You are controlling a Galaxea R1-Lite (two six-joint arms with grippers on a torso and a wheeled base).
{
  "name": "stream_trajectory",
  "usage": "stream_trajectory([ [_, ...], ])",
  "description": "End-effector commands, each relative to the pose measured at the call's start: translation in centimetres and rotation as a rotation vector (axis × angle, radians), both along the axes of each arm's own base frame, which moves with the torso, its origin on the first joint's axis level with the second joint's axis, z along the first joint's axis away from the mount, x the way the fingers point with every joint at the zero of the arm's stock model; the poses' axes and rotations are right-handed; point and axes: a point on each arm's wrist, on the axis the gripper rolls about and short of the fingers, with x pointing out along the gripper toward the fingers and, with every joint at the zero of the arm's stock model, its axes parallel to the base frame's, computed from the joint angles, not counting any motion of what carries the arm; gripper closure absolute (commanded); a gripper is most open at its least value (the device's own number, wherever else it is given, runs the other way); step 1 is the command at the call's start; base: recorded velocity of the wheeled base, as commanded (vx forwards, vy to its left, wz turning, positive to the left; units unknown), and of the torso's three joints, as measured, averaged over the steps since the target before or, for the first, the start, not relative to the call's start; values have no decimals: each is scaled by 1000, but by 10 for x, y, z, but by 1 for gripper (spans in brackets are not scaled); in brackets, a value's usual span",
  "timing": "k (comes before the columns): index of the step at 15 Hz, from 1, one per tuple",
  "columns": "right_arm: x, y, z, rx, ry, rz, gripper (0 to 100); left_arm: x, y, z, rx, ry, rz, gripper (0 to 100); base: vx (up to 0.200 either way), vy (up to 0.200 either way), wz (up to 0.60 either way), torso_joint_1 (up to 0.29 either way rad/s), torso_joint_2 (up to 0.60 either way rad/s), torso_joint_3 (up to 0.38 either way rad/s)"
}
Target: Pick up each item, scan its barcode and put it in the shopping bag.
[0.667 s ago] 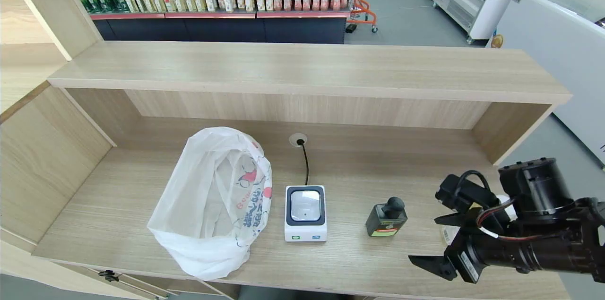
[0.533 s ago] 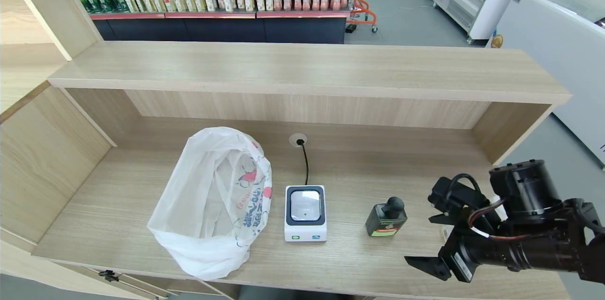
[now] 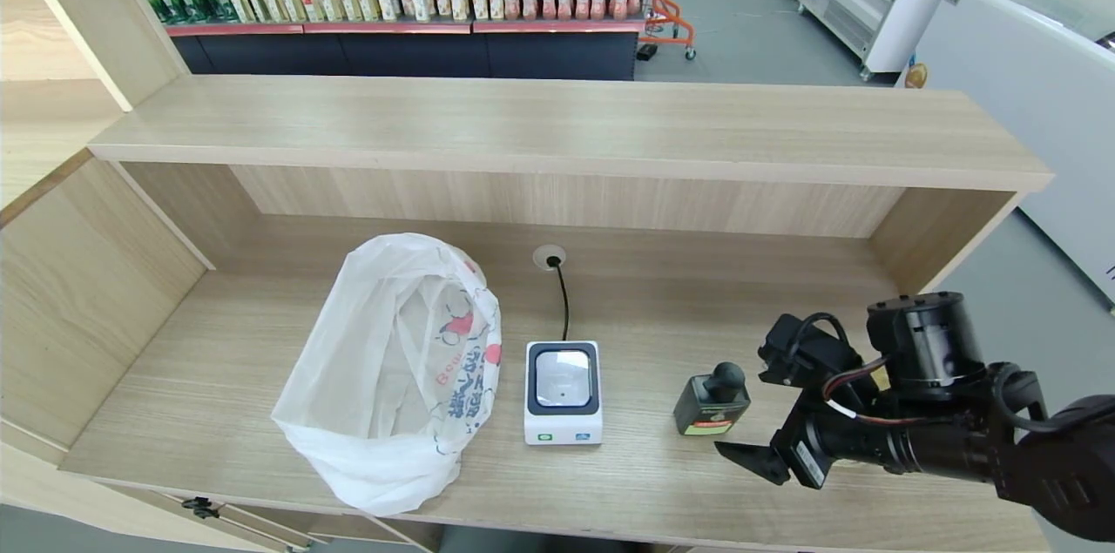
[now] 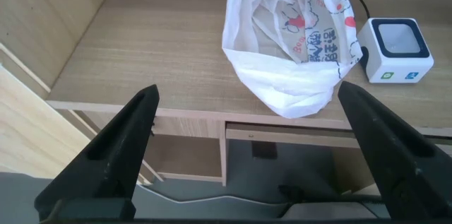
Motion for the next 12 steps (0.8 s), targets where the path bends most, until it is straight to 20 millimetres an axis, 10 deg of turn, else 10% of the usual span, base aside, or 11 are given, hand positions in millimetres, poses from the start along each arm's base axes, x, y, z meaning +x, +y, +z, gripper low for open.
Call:
stream_trajectory([
  [1,2,2,-9,-22,19,14,0,0,0,0,0,0,0,0,0,0,0,0,0,0],
  [12,25,18,-28,89,-48,149,0,0,0,0,0,0,0,0,0,0,0,0,0,0],
])
